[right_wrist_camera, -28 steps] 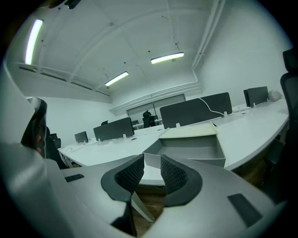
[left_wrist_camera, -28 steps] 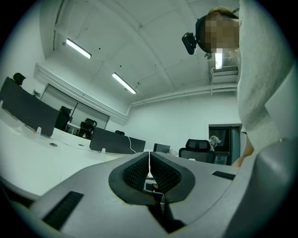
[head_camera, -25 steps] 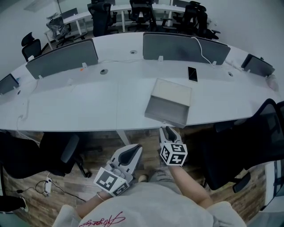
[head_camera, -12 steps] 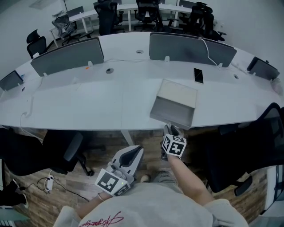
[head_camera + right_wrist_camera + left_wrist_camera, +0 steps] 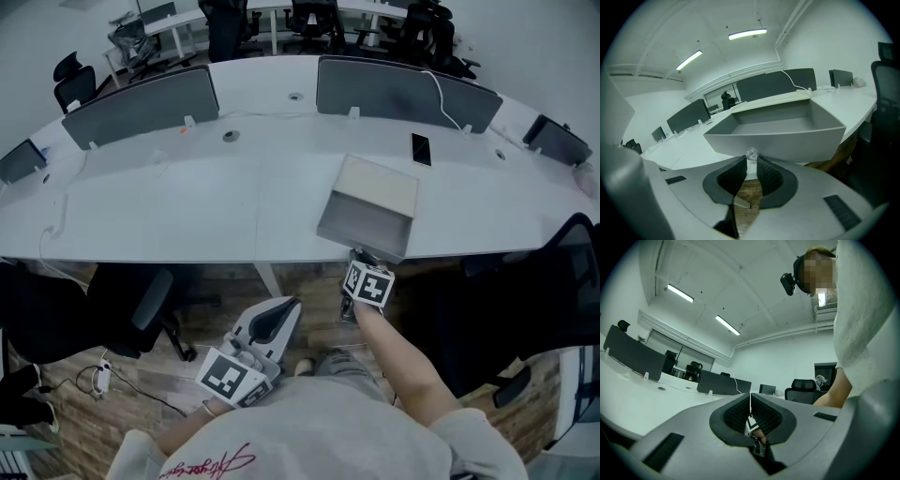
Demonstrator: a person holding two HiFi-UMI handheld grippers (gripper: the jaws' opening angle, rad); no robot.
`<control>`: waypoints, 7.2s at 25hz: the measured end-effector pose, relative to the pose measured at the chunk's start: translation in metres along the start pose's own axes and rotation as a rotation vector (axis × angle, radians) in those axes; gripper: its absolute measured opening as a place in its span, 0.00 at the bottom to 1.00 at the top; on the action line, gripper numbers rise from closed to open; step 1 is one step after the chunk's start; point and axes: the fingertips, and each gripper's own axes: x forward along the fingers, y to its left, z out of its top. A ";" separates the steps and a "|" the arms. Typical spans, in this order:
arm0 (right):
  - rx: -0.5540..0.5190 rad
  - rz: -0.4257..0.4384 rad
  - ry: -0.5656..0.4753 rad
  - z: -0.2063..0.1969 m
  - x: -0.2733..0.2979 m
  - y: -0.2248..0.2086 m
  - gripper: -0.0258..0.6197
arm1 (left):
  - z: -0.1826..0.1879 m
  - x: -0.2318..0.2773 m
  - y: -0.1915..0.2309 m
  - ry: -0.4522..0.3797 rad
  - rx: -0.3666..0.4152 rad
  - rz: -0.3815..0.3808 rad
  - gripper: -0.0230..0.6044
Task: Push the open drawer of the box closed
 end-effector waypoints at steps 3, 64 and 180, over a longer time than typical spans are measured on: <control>-0.031 -0.008 0.013 0.001 0.000 -0.003 0.15 | 0.001 0.002 -0.002 -0.003 -0.001 -0.003 0.07; 0.047 0.206 0.039 0.027 0.018 -0.004 0.14 | 0.006 0.079 -0.011 -0.012 0.002 0.087 0.07; 0.134 0.319 0.250 0.074 0.068 -0.026 0.14 | -0.005 0.089 -0.014 -0.010 0.030 0.102 0.07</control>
